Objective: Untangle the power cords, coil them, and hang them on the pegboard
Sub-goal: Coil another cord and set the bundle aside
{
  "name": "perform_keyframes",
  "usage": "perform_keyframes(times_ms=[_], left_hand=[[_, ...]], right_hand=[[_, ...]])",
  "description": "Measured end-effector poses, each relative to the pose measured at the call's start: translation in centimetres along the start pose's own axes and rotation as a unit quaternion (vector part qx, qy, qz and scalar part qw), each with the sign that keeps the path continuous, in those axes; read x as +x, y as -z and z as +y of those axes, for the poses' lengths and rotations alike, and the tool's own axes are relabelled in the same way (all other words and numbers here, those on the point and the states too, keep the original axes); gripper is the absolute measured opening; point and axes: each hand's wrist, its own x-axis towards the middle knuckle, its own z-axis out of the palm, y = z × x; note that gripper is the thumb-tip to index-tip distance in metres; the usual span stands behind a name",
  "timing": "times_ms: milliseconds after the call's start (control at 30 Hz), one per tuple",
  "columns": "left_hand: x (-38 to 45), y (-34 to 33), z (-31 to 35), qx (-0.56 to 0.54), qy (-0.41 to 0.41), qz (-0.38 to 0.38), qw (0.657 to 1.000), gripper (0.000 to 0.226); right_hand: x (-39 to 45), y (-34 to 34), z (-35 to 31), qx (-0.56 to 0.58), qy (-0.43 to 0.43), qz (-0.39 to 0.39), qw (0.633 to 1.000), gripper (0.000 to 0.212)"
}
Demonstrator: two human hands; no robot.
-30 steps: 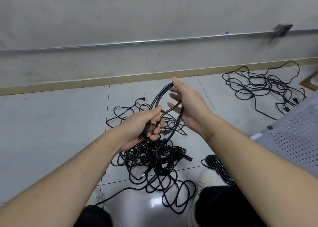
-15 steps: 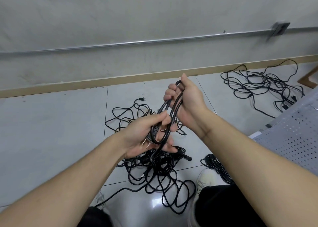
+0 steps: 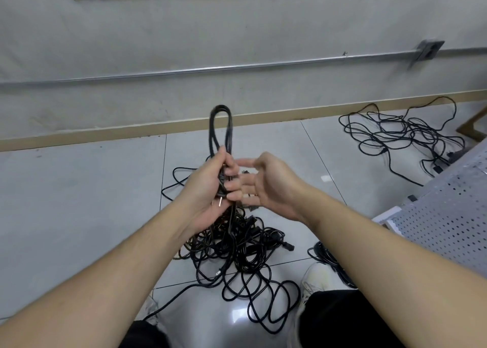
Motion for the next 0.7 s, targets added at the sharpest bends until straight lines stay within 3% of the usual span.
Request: perform_keyframes(times_ms=[133,200,267,300,400,467,633,700], left_hand=[[0.3,0.6,1.4,-0.063,-0.055,0.057,0.995,0.039],[0.3,0.9,1.8,-0.085,-0.068,0.087,0.990,0.038],[0.2,1.1,2.2,-0.074,-0.081,0.114,0.987,0.038],[0.2,1.2,2.3,-0.063,-0.090,0.129,0.986,0.038],[0.4,1.6,2.7,-0.071,-0.116,0.187,0.973,0.036],[0.7,2.3,3.0,-0.076,-0.134,0.238,0.959,0.034],[0.9,3.9,3.8,-0.012,-0.191,0.334,0.923,0.033],[0.8,4.1,3.8,0.044,-0.191,0.356,0.914,0.032]], right_hand=[[-0.5,-0.4,1.0,-0.241,-0.034,-0.121,0.962,0.044],[-0.7,-0.9,1.3,-0.300,-0.021,-0.159,0.940,0.038],[-0.6,-1.3,1.4,-0.299,0.009,-0.169,0.939,0.017],[-0.5,-1.5,1.3,-0.283,0.011,-0.169,0.944,0.008],[-0.6,-1.8,1.1,-0.329,0.033,-0.124,0.936,0.024],[-0.6,-1.9,1.2,-0.389,0.057,-0.091,0.915,0.032],[-1.2,-0.5,1.0,-0.551,-0.002,-0.086,0.830,0.046],[-1.4,0.0,0.5,-0.572,0.038,-0.057,0.817,0.050]])
